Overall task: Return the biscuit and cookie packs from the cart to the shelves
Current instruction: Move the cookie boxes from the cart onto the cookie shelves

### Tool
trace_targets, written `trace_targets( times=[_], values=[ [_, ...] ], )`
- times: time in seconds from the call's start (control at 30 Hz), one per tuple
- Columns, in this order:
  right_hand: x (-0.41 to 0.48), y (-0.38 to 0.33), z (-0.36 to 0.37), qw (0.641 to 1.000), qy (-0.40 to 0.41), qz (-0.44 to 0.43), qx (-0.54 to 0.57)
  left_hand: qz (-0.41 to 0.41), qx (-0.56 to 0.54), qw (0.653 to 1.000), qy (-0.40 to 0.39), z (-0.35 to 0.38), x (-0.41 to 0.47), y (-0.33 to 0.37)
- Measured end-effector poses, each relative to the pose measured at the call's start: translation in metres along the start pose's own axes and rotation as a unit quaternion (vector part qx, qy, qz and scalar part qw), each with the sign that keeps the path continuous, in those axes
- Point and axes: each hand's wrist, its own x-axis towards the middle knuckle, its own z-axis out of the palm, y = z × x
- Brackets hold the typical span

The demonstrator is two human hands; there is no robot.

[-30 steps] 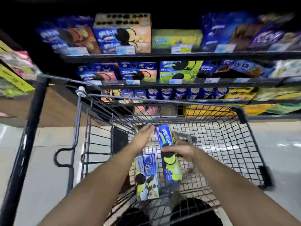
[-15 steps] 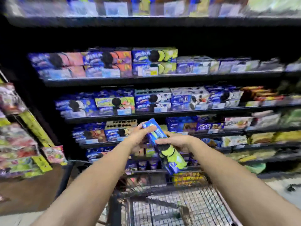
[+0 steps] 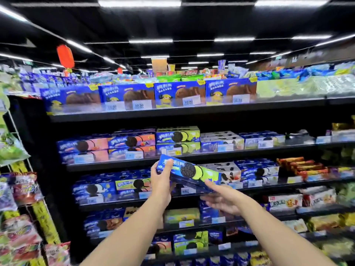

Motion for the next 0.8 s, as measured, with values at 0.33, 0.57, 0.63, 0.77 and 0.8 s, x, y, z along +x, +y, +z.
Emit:
trace_targets(
  times=[0.33, 0.57, 0.63, 0.77, 0.8],
  values=[
    [0.037, -0.097, -0.012, 0.95, 0.028, -0.177, -0.255, 0.199, 0.38, 0.894, -0.129, -0.002, 0.046, 0.061],
    [0.084, -0.143, -0.008, 0.899, 0.017, -0.248, -0.361, 0.191, 0.408, 0.884, -0.125, 0.002, 0.087, 0.072],
    [0.101, -0.148, -0.01, 0.886, 0.038, -0.244, -0.393, 0.189, 0.419, 0.881, -0.107, 0.006, 0.099, 0.071],
    [0.122, -0.155, -0.014, 0.865, 0.031, -0.248, -0.434, 0.184, 0.457, 0.866, -0.084, 0.012, 0.116, 0.067],
    [0.126, -0.157, -0.014, 0.863, 0.025, -0.251, -0.437, 0.182, 0.46, 0.866, -0.076, 0.013, 0.12, 0.066]
  ],
)
